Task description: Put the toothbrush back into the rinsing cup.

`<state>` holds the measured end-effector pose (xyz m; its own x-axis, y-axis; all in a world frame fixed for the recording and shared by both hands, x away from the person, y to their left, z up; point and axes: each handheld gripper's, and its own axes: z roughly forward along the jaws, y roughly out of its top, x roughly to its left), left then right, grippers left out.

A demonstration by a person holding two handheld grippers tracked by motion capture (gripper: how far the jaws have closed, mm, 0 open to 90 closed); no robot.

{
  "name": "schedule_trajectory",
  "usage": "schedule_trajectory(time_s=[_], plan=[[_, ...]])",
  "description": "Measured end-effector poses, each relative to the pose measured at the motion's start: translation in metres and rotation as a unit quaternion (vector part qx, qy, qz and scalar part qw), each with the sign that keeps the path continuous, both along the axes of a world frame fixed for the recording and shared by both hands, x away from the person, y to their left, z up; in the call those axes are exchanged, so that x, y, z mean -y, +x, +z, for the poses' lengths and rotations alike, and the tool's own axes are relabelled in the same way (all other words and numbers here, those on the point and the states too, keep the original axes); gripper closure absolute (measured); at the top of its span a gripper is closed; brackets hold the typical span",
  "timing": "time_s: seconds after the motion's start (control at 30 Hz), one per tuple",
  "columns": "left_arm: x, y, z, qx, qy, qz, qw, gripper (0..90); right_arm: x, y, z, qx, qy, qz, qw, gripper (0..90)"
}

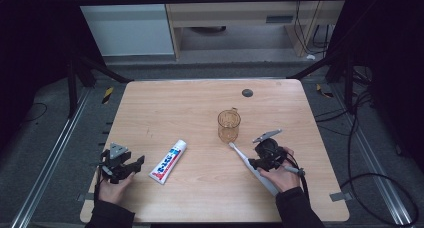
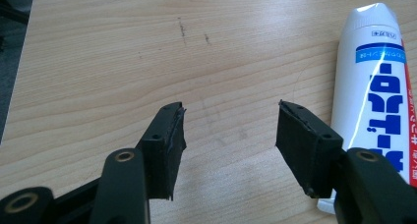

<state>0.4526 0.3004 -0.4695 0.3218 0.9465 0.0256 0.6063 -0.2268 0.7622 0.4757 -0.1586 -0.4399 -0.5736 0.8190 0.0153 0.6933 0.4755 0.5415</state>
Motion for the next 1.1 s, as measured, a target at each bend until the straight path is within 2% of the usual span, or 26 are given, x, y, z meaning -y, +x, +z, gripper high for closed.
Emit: schedule_trajectory(time_s=[0.57, 1.1], plan=[[0.000, 0.000, 0.000, -0.003, 0.007, 0.000, 1.0000, 42.6, -0.008, 0.006, -0.015, -0.036, -0.025, 0.014, 0.9989, 56.3], [0.000, 0.000, 0.000, -0.004, 0.009, -0.001, 0.9999, 42.6, -0.012, 0.013, -0.027, -0.062, -0.032, 0.015, 0.9975, 58.3]])
